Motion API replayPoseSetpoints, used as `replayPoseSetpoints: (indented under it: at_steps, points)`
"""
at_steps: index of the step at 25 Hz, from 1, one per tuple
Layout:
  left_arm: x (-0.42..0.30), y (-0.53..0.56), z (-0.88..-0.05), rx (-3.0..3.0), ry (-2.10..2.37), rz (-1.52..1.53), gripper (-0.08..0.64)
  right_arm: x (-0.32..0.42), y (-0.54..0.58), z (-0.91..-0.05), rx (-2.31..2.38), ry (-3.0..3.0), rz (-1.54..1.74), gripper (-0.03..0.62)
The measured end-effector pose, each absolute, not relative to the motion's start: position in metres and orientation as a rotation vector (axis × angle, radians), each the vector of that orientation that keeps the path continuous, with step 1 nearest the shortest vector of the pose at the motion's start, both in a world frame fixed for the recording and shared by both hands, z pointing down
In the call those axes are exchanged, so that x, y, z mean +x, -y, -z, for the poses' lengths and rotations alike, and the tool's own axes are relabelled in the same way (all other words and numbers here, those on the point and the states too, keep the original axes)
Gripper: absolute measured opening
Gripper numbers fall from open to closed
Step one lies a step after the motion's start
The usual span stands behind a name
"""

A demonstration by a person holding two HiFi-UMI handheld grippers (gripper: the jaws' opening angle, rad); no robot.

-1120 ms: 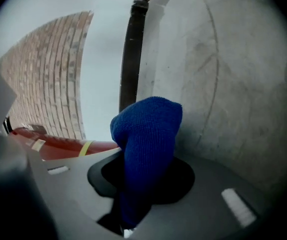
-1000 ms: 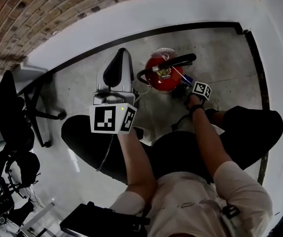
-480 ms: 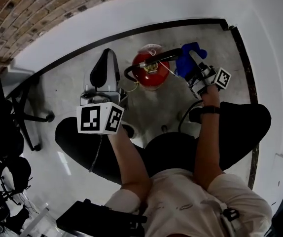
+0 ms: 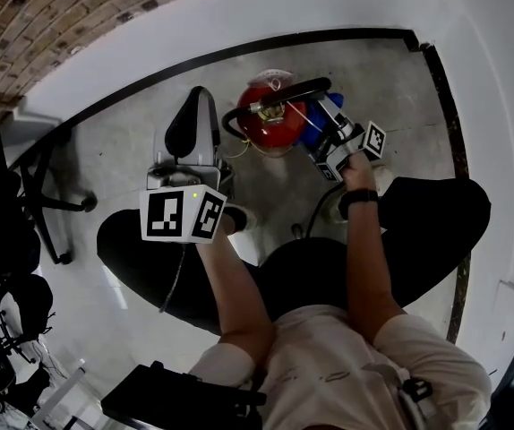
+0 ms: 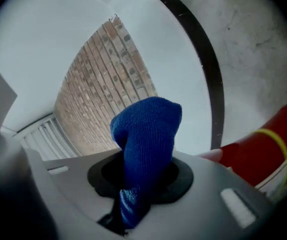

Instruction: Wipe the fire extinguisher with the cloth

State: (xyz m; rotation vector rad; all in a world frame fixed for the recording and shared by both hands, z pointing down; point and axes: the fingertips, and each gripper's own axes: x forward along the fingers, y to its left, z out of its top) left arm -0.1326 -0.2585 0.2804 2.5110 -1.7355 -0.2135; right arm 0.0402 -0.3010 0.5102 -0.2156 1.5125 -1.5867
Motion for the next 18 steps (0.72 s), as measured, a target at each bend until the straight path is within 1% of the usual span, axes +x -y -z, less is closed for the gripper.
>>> replayPoseSetpoints:
  at_steps: [6, 12, 15, 18]
  points:
    - [-0.138, 0.264, -0.299, 2.478, 1.729, 0.156, 0.003, 0.032, 0.293, -0.635, -0.609, -1.731, 1.805, 0.092]
    - [-0.135, 0.269, -0.313, 2.478, 1.724, 0.1, 0.003, 0.026, 0.276, -0.768, -1.015, -2.118, 1.983, 0.087]
    - [-0.137, 0.269, -0.31, 2.479, 1.736, 0.093, 0.003, 0.032, 0.263, -0.816, -1.164, -2.141, 2.133, 0.086]
    - [-0.145, 0.268, -0.31, 2.466, 1.762, 0.079, 0.003, 0.033, 0.256, -0.835, -1.146, -2.194, 2.243, 0.087]
